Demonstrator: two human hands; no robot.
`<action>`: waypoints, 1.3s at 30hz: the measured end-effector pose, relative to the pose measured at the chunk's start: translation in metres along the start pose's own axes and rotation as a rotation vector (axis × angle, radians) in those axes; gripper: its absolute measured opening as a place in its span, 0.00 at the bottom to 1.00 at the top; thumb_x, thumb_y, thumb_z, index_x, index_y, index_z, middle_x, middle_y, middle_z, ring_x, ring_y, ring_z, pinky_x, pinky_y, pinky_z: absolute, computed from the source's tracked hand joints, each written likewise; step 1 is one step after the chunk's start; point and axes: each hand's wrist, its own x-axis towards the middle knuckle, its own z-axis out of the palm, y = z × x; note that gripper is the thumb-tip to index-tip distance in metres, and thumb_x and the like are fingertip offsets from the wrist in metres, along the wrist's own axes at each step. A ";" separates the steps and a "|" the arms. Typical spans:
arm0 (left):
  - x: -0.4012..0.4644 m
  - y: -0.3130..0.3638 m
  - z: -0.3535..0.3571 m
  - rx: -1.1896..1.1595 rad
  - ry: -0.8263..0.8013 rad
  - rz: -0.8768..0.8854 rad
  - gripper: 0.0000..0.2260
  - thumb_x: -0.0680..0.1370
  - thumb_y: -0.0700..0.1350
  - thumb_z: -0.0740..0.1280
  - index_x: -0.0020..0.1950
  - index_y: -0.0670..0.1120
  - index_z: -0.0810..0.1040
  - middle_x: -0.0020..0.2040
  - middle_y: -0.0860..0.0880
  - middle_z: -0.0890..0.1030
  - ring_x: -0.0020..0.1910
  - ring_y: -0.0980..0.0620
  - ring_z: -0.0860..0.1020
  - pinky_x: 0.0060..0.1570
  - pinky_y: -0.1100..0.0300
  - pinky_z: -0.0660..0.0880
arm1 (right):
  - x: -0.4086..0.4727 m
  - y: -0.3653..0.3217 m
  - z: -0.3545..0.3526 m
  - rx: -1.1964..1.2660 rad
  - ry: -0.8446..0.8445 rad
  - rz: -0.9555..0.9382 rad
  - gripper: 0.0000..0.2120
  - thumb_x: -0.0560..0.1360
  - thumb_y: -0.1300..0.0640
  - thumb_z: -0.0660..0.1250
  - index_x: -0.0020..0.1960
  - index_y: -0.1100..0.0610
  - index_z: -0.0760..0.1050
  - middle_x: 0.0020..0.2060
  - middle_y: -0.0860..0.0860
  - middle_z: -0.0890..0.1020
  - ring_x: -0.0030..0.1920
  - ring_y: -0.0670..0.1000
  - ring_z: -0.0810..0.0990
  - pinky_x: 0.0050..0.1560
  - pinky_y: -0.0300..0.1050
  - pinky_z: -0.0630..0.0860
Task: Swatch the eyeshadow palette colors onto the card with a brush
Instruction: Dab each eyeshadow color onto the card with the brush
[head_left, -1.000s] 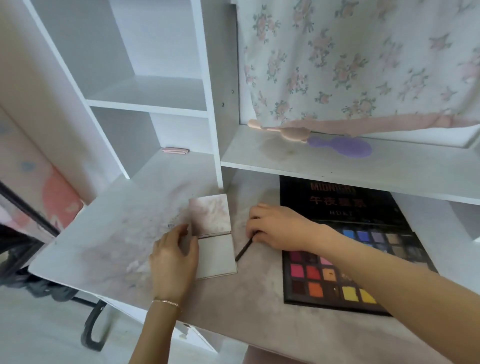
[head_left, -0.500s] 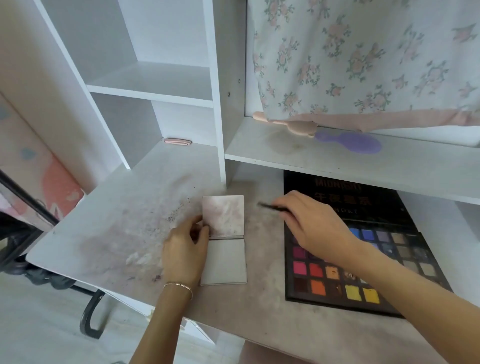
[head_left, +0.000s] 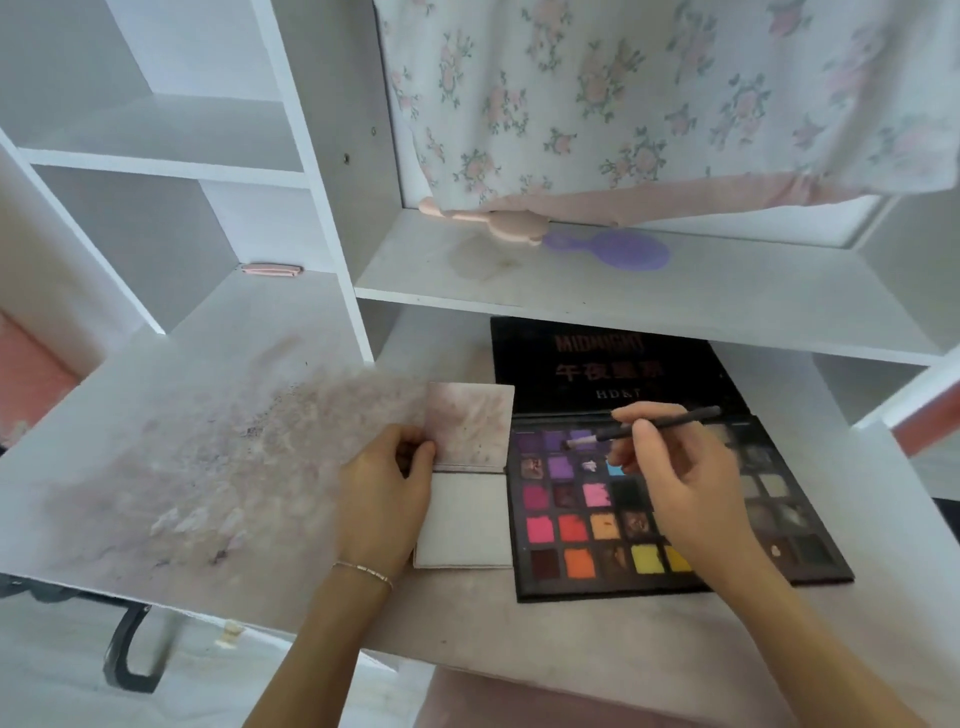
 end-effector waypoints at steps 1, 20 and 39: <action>-0.003 0.002 0.002 -0.005 -0.002 0.004 0.05 0.72 0.38 0.68 0.39 0.48 0.76 0.32 0.61 0.74 0.33 0.64 0.73 0.34 0.79 0.64 | -0.001 0.000 -0.002 0.012 -0.003 0.006 0.13 0.77 0.62 0.59 0.47 0.44 0.74 0.35 0.45 0.81 0.38 0.44 0.80 0.38 0.32 0.76; -0.017 0.010 0.017 -0.126 0.023 -0.026 0.07 0.71 0.40 0.69 0.38 0.52 0.78 0.32 0.59 0.78 0.34 0.67 0.75 0.35 0.78 0.68 | 0.010 0.019 0.008 0.017 -0.069 0.163 0.10 0.75 0.63 0.61 0.43 0.49 0.73 0.35 0.47 0.80 0.37 0.46 0.78 0.39 0.41 0.76; -0.015 0.009 0.019 -0.130 0.012 -0.042 0.10 0.72 0.42 0.69 0.37 0.57 0.76 0.31 0.59 0.77 0.33 0.66 0.75 0.34 0.76 0.69 | 0.013 0.026 0.013 -0.086 -0.146 0.163 0.06 0.76 0.58 0.60 0.43 0.50 0.74 0.31 0.44 0.80 0.37 0.39 0.79 0.37 0.31 0.74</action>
